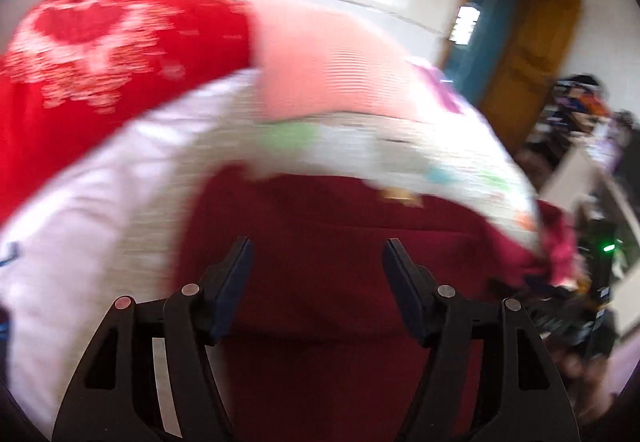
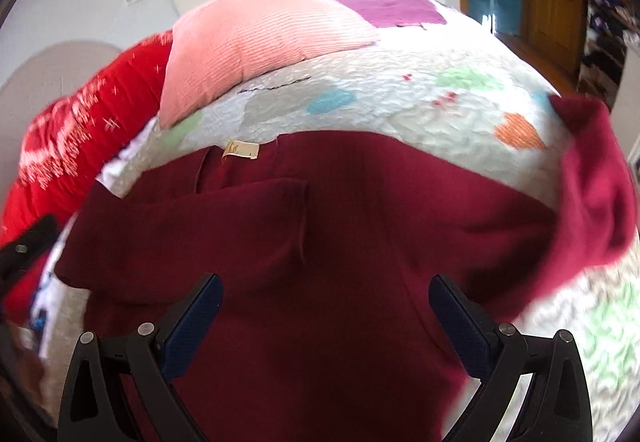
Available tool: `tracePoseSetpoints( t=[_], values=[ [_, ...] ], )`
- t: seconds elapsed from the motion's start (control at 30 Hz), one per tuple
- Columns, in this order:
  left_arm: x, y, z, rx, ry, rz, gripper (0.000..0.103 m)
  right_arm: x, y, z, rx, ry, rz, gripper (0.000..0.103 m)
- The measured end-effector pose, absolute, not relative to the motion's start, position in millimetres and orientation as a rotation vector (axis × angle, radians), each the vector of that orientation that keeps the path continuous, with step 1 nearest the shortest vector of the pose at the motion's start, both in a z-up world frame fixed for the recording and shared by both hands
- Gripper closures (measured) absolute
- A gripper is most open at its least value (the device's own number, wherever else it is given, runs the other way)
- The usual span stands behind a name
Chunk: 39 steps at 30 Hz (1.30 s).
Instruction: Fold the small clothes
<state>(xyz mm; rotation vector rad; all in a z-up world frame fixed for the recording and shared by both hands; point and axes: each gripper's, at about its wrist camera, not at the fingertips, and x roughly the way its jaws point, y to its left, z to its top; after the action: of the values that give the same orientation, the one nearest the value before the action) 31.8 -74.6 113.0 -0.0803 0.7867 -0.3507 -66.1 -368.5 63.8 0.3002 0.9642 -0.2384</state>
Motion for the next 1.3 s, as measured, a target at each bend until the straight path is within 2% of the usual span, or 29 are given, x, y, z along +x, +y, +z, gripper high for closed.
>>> tracePoseSetpoints(
  t=[0.1, 0.13, 0.17, 0.27, 0.47, 0.63, 0.77, 0.9, 1.0, 1.03, 1.07, 1.1, 1.13, 1.17, 1.3],
  values=[
    [44.4, -42.9, 96.0, -0.146, 0.854, -0.288, 0.036, -38.1, -368.8, 49.5, 0.27, 0.969, -0.231, 0.005],
    [46.7, -39.7, 91.6, -0.158, 0.869, -0.276, 0.036, -29.6, -367.1, 44.5, 0.267, 0.978, -0.2, 0.03],
    [47.6, -33.8, 88.2, -0.17, 0.881, -0.262, 0.036, -18.2, -361.3, 37.0, 0.242, 1.007, -0.16, 0.072],
    [44.9, -29.1, 88.3, -0.196, 0.859, -0.259, 0.036, -17.0, -347.5, 47.9, 0.138, 0.974, -0.174, 0.097],
    [50.5, -45.9, 80.8, -0.155, 0.876, -0.266, 0.036, -49.5, -372.9, 93.8, 0.133, 0.82, -0.253, 0.098],
    [60.1, -59.2, 55.7, -0.113, 0.96, -0.247, 0.036, -48.4, -404.3, 74.3, 0.152, 0.884, -0.345, 0.098],
    [59.1, -56.5, 47.9, -0.079, 0.964, -0.219, 0.036, -61.9, -422.2, 82.2, 0.108, 0.83, -0.497, 0.098],
    [64.0, -53.7, 37.9, -0.089, 1.012, -0.211, 0.036, -52.2, -432.6, 68.5, 0.2, 0.941, -0.358, 0.098],
    [60.4, -53.2, 41.9, -0.075, 0.99, -0.198, 0.036, -62.6, -430.3, 85.9, 0.197, 0.866, -0.362, 0.097],
    [60.1, -54.3, 41.8, -0.066, 0.989, -0.198, 0.036, -63.2, -427.2, 89.5, 0.207, 0.851, -0.335, 0.091],
    [60.2, -55.3, 40.7, -0.058, 0.993, -0.198, 0.036, -62.8, -425.5, 91.7, 0.204, 0.85, -0.31, 0.071],
    [60.1, -55.8, 39.0, -0.056, 0.998, -0.2, 0.036, -56.1, -419.5, 91.1, 0.178, 0.868, -0.29, 0.057],
    [59.9, -55.8, 37.4, -0.057, 1.001, -0.201, 0.036, -53.8, -417.1, 89.7, 0.163, 0.875, -0.291, 0.039],
    [59.5, -55.4, 35.8, -0.058, 1.003, -0.201, 0.036, -49.2, -413.8, 86.7, 0.14, 0.881, -0.291, 0.036],
    [57.9, -55.2, 33.1, -0.056, 0.996, -0.205, 0.036, -25.6, -403.1, 70.3, 0.002, 0.909, -0.298, 0.036]
  ],
)
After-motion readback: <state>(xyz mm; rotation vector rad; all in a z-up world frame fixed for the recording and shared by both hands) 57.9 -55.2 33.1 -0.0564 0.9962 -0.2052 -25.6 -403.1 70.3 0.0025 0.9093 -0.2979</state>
